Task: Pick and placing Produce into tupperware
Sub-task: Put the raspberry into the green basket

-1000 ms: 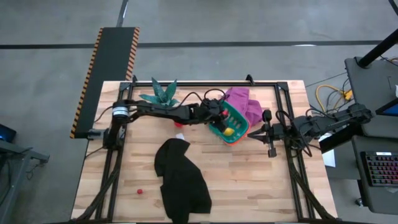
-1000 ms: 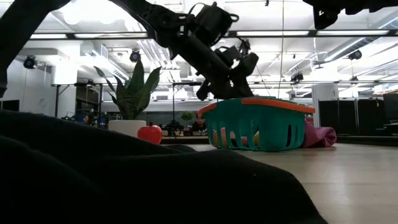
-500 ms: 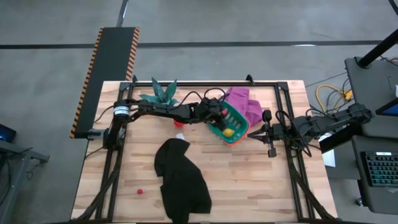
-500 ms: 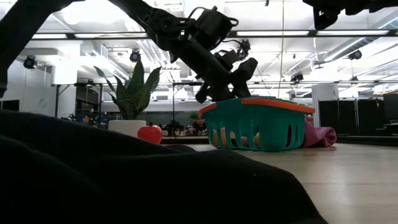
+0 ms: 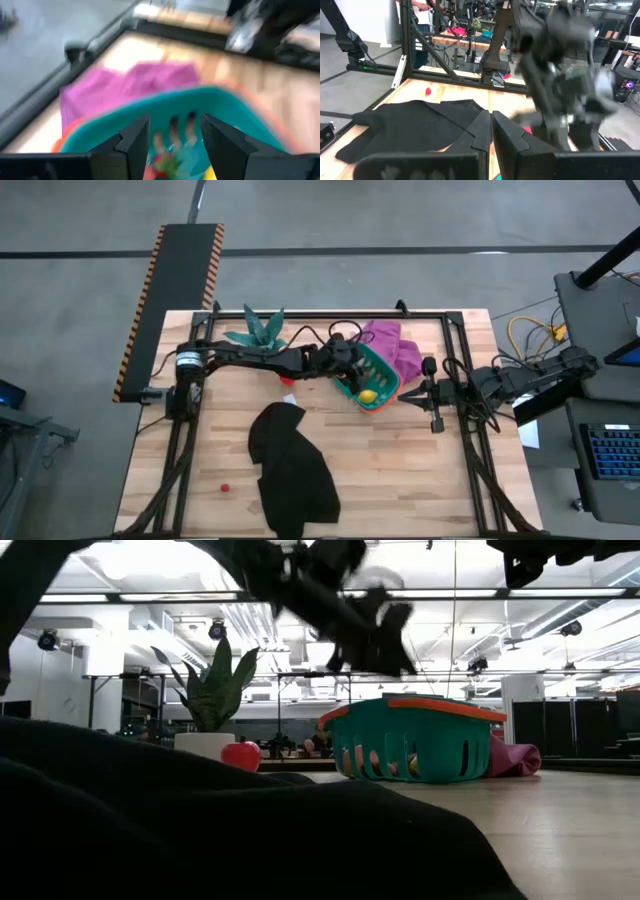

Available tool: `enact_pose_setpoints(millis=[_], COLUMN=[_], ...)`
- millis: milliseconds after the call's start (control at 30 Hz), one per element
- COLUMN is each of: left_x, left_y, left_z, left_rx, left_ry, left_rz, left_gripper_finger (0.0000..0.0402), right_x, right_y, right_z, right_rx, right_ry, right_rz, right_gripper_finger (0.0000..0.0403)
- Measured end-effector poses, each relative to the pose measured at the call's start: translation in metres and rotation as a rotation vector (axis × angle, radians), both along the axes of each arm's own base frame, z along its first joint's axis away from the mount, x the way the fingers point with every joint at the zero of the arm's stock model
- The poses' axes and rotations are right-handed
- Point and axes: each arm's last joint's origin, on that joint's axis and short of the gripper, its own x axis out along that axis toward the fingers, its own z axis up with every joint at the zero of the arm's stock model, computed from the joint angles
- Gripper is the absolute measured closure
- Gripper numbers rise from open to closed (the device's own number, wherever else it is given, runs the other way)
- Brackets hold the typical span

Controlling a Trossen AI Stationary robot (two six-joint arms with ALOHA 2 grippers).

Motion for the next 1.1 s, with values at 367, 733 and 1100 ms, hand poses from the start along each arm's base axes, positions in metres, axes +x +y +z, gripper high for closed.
enact_pose_setpoints(millis=[367,733,1100], left_x=[-0.043,-0.063,-0.064], left_y=[-0.047,-0.050,-0.068], left_z=[0.115,0.146,0.145], left_rx=[0.083,0.244,0.199], left_ry=[-0.334,-0.421,-0.413], left_rz=[-0.285,-0.359,-0.423], left_gripper_finger=[0.0240,0.0176,0.0026], right_x=[0.000,0.000,-0.002], right_y=[0.000,0.000,-0.001], right_z=[0.001,0.008,0.020], right_rx=[0.002,-0.023,-0.016], right_ry=[-0.007,-0.029,-0.064], right_rz=[0.000,0.001,0.000], right_gripper_finger=[0.0392,0.0392,0.0392])
